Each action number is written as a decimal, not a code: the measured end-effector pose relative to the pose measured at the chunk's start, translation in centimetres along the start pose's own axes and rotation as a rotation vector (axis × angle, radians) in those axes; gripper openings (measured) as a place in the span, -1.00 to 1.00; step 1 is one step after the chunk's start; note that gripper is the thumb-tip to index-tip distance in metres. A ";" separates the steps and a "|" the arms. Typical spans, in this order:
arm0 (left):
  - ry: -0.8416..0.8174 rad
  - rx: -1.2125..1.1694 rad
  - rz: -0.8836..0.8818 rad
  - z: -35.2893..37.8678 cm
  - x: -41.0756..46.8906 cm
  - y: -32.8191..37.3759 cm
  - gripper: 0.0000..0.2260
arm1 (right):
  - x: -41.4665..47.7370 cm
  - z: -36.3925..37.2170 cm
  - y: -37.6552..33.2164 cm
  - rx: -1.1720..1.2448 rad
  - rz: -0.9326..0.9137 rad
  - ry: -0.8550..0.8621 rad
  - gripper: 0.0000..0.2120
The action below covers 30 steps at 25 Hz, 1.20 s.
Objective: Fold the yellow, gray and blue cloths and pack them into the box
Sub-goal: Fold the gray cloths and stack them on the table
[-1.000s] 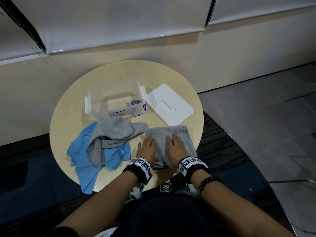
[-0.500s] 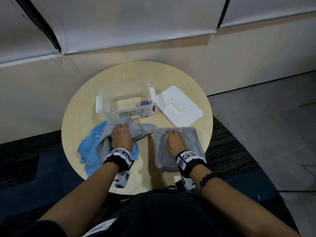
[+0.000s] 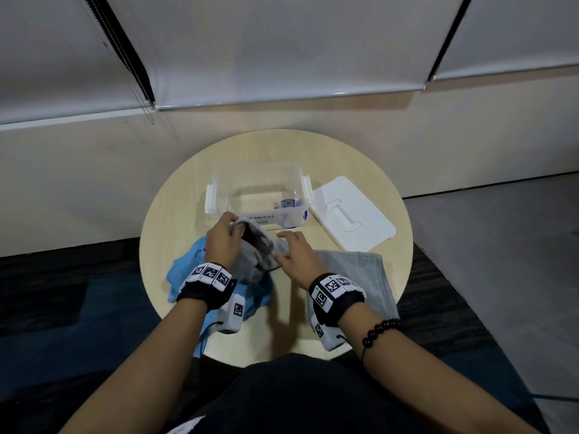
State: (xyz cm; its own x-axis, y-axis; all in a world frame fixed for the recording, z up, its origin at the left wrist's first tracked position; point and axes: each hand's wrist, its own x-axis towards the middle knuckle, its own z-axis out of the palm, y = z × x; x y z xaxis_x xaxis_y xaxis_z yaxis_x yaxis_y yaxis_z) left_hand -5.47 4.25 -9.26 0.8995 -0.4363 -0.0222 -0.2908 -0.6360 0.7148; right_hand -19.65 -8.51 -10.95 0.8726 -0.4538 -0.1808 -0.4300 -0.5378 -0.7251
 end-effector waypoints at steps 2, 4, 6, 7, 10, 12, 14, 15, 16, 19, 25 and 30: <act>-0.028 -0.099 0.096 -1.5 0.1 2.5 -0.93 | 0.9 -0.9 -2.4 0.069 -0.018 0.032 -0.46; -0.030 -0.153 0.167 -3.1 0.3 4.5 -0.93 | 1.5 -1.7 -4.5 0.092 -0.050 0.089 -0.51; -0.019 -0.171 0.216 -4.4 0.1 5.8 -0.95 | 1.9 -2.4 -5.8 0.060 -0.102 0.206 -0.73; -0.017 -0.169 0.237 -5.2 -0.1 6.2 -0.96 | 2.1 -2.6 -6.2 0.046 -0.120 0.267 -0.83; -0.057 -0.057 0.264 -7.4 0.2 5.9 -0.93 | 2.5 -4.1 -5.7 -0.072 -0.118 0.345 -0.75; -0.098 0.088 0.232 -9.0 0.8 4.5 -0.93 | 2.9 -5.6 -4.5 -0.276 -0.069 0.341 -0.66; -0.117 0.178 0.190 -10.0 1.2 2.9 -0.87 | 3.0 -6.6 -3.6 -0.376 0.017 0.290 -0.63; -0.116 0.186 0.185 -10.2 1.2 2.3 -0.83 | 2.9 -6.6 -3.4 -0.352 0.061 0.247 -0.62; -0.104 0.178 0.187 -10.3 1.2 2.0 -0.79 | 2.7 -6.4 -3.3 -0.307 0.099 0.216 -0.62; -0.018 0.235 0.185 -9.8 1.5 1.6 -0.68 | 2.1 -5.5 -3.0 -0.113 0.154 0.191 -0.66; 0.205 0.440 0.089 -9.6 2.7 0.3 -0.61 | 2.5 -5.5 -1.6 0.469 0.307 0.108 -0.62; 0.172 -0.600 0.044 -9.8 2.7 2.1 -0.95 | 3.6 -6.1 -0.7 0.873 0.430 0.112 -0.67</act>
State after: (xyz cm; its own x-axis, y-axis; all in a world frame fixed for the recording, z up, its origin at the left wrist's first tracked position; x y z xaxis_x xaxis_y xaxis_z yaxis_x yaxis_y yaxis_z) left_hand -0.43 7.93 -0.94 0.9451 -0.3134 0.0931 -0.1396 -0.1295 0.9817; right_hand -17.60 -14.07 -7.04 0.6350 -0.5773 -0.5134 -0.3442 0.3835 -0.8570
